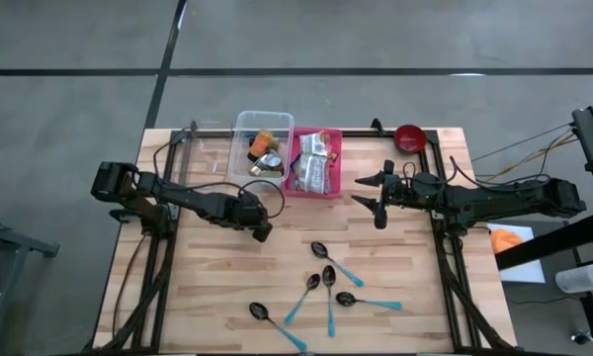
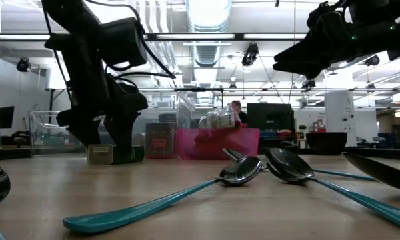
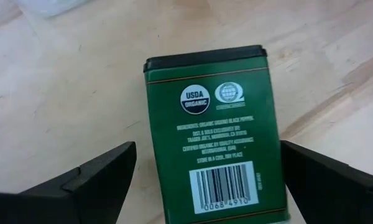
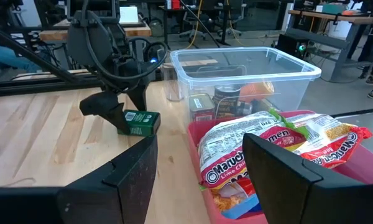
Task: Pick & Place Food Item
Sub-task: Put the black seasoning can into the right transparent bin
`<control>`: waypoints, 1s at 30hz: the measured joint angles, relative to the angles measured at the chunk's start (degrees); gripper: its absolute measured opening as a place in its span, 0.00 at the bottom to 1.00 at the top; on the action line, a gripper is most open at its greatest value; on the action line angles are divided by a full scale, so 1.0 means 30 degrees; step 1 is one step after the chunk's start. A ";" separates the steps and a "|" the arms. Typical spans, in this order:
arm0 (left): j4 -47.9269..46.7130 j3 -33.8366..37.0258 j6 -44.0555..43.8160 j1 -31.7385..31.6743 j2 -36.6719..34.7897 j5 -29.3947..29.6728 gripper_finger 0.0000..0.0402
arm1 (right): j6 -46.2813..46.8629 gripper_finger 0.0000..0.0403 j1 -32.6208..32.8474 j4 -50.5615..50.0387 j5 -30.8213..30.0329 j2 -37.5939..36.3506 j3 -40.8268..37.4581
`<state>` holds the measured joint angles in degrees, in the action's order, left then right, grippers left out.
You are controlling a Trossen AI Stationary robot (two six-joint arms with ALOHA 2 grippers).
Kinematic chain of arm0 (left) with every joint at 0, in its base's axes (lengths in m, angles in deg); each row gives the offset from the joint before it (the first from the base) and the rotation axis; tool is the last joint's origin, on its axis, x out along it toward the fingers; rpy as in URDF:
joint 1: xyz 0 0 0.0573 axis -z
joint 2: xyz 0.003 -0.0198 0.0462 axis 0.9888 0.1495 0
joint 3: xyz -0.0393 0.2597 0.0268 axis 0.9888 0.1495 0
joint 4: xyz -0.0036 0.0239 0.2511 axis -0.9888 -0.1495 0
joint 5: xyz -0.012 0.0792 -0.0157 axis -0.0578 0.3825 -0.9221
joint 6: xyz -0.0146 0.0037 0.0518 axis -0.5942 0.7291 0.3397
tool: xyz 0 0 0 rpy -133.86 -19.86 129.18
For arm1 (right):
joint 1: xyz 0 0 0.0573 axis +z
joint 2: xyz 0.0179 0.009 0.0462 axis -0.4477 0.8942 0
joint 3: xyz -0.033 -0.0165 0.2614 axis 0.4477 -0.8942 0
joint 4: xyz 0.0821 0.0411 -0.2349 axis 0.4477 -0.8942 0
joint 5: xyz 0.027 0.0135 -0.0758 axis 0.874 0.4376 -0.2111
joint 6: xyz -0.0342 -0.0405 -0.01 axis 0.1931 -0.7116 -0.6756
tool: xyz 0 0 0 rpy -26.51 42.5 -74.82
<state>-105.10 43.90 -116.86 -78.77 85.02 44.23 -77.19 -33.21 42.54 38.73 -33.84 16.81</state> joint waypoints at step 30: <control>0.0566 0.0071 0.0291 0.0000 0.0000 0.0015 0.66 | -0.0022 0.58 0.0000 0.0005 -0.0007 -0.0005 -0.0005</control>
<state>-103.40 44.11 -115.99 -78.77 85.02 44.27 -77.26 -33.21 42.56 38.71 -33.85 16.80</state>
